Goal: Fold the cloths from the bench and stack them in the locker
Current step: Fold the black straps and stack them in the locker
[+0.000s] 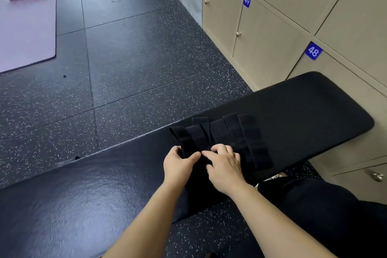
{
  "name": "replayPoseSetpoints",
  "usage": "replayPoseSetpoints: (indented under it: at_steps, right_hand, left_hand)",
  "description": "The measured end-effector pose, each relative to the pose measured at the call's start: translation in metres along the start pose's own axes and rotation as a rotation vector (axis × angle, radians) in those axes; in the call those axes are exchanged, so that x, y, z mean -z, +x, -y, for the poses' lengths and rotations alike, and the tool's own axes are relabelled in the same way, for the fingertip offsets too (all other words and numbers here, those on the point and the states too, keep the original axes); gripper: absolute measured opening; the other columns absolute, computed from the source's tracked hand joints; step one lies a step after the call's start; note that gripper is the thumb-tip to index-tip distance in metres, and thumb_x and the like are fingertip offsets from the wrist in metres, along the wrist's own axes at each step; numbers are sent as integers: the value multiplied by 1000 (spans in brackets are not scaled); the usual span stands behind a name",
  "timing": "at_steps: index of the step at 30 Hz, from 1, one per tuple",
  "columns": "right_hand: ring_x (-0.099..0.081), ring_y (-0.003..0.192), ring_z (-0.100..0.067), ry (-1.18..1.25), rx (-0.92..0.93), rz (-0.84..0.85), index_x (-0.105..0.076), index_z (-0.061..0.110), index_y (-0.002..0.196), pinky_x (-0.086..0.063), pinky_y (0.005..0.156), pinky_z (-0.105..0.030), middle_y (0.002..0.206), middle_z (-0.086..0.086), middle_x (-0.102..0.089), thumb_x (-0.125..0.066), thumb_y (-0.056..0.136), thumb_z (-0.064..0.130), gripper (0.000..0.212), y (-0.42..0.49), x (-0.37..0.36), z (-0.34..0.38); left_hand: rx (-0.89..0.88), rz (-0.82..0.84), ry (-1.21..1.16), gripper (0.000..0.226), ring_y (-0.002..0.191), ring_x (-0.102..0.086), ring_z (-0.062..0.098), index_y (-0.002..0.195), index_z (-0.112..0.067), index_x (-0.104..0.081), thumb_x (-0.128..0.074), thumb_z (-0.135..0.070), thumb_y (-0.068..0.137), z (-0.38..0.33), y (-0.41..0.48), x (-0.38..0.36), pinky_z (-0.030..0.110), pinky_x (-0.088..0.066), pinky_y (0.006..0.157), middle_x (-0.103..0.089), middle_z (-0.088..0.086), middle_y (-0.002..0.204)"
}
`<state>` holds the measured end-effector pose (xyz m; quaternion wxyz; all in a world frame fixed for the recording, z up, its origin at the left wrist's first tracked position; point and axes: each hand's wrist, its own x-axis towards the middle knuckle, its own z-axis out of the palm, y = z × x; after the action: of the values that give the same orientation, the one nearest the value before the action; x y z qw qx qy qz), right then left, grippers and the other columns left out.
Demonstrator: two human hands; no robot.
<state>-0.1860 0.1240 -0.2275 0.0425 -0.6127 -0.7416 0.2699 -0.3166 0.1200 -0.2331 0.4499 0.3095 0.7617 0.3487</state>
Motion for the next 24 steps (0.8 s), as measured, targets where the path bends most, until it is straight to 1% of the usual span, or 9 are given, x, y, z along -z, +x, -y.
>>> replayPoseSetpoints:
  at_steps: [5,8,10,12,15,17,19,22,24]
  right_hand:
    - [-27,135,-15,90,-13,8,-48,30,140,-21,110,-32,141,4,-38,-49,95,17,46,2,-1,-1]
    - [-25,136,-14,110,-20,30,-48,30,140,-19,112,-32,142,5,-37,-48,95,16,47,1,-1,-2]
    - [-24,137,-14,124,-24,35,-47,29,141,-18,112,-32,143,5,-37,-48,95,15,47,1,-1,-3]
    - [-24,137,-13,143,-25,38,-47,29,141,-17,113,-31,144,5,-37,-47,95,15,48,0,-1,-4]
    - [-27,135,-13,183,-18,30,-50,29,139,-18,112,-30,140,6,-40,-48,95,14,47,0,-1,-6]
    - [-31,131,-13,229,-18,23,-54,29,135,-22,112,-28,136,7,-43,-49,94,13,44,-1,0,-7]
    - [-40,123,-12,324,-42,-18,-61,28,124,-31,107,-26,129,9,-47,-51,93,12,36,-1,4,-7]
    - [-55,104,-8,585,-123,-165,-65,25,103,-45,94,-24,115,7,-56,-59,90,13,19,3,9,-4]
    - [-59,102,-9,748,-173,-258,-62,23,103,-47,94,-27,108,6,-62,-63,88,14,17,8,17,-3]
  left_hand:
    - [69,74,-33,31,83,-70,20,100,-12,-60,-79,-12,75,-5,1,-1,36,-59,76,-71,4,91]
    - [71,108,-3,15,77,-69,16,91,-13,-66,-74,-9,78,-7,2,-4,31,-57,69,-72,2,85]
    - [76,94,4,5,71,-65,18,84,-8,-67,-69,-5,80,-7,3,-5,37,-56,67,-70,3,77]
    - [107,68,-5,4,70,-63,23,84,-3,-66,-67,-4,80,-9,4,-6,45,-57,71,-67,8,75]
    - [135,55,-55,6,71,-64,25,79,-8,-65,-66,-3,82,-11,3,-7,45,-57,73,-67,9,75]
    - [150,62,-112,9,73,-65,27,79,-10,-65,-67,-2,83,-11,3,-5,44,-58,74,-68,10,77]
    - [173,83,-182,5,73,-67,29,84,-6,-66,-68,-1,84,-12,3,0,44,-57,73,-69,13,79]
    - [226,136,-331,6,71,-69,32,91,0,-68,-68,-1,86,-20,1,9,44,-59,71,-72,15,76]
    - [258,190,-412,9,77,-69,34,95,1,-69,-66,-1,86,-30,-2,15,47,-59,73,-73,18,84]
